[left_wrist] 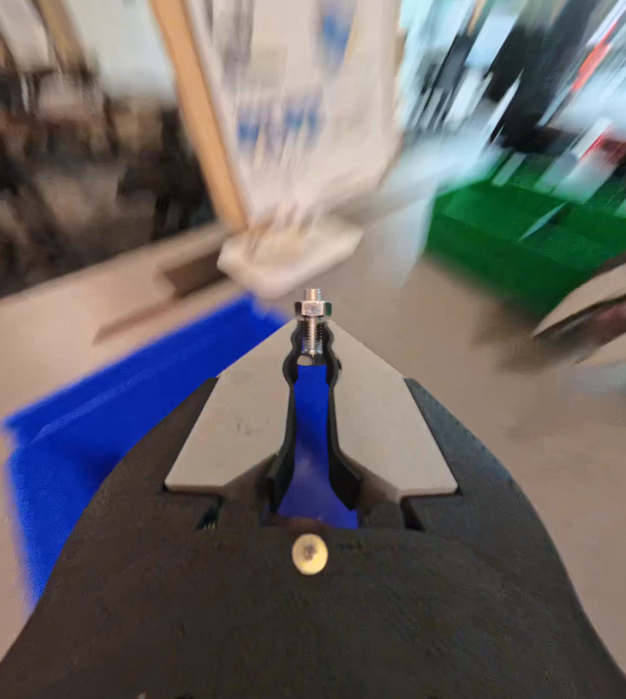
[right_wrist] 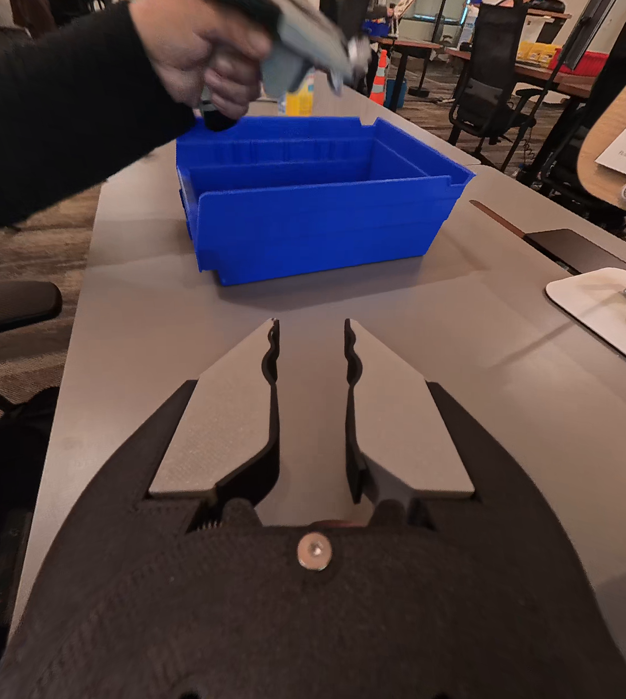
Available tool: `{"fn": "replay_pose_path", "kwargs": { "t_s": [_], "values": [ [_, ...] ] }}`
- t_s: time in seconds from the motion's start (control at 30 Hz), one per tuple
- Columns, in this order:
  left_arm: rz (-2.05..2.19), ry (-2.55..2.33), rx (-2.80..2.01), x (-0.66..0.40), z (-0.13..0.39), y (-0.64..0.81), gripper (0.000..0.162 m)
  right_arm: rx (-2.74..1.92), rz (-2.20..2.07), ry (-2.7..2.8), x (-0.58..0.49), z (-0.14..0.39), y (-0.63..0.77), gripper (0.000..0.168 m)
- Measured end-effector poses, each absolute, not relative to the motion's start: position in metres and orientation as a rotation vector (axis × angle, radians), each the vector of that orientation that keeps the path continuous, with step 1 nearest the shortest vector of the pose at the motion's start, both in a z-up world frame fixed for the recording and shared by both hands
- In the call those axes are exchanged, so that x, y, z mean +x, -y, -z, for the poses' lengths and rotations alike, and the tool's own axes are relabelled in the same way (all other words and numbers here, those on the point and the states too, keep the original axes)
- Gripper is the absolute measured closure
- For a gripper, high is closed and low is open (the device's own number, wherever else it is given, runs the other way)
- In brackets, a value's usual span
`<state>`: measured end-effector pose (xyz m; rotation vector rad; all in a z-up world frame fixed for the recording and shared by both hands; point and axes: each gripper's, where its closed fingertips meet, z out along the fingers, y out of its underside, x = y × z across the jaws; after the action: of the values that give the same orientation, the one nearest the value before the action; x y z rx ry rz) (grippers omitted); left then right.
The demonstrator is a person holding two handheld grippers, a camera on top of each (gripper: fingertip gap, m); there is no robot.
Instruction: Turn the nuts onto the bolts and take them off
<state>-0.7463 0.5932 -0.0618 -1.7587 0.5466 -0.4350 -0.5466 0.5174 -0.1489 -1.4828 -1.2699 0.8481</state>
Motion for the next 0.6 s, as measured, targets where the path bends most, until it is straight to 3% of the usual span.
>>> {"fn": "replay_pose_path", "kwargs": {
  "t_s": [0.1,0.17,0.33,0.47,0.6],
  "values": [
    [0.966,-0.451,-1.064,-0.699,-0.053,-0.513,0.156,-1.455,-0.895,1.221,-0.546,0.137,-0.519,0.135],
    [1.176,-0.434,-0.774,-0.680,-0.083,-0.470,0.155,-1.425,-0.936,1.192,-0.546,0.129,-0.519,0.135],
    [1.554,-0.415,-0.743,-0.609,-0.056,-0.481,0.155,-1.399,-0.960,1.141,-0.541,0.124,-0.524,0.135],
    [1.218,-0.578,-1.034,-0.551,0.013,-0.517,0.155,-1.354,-0.936,1.077,-0.531,0.112,-0.530,0.135],
    [1.350,-0.622,-0.896,-0.558,-0.002,-0.492,0.154,-1.284,-1.051,1.071,-0.530,0.097,-0.517,0.134]
  ]
}}
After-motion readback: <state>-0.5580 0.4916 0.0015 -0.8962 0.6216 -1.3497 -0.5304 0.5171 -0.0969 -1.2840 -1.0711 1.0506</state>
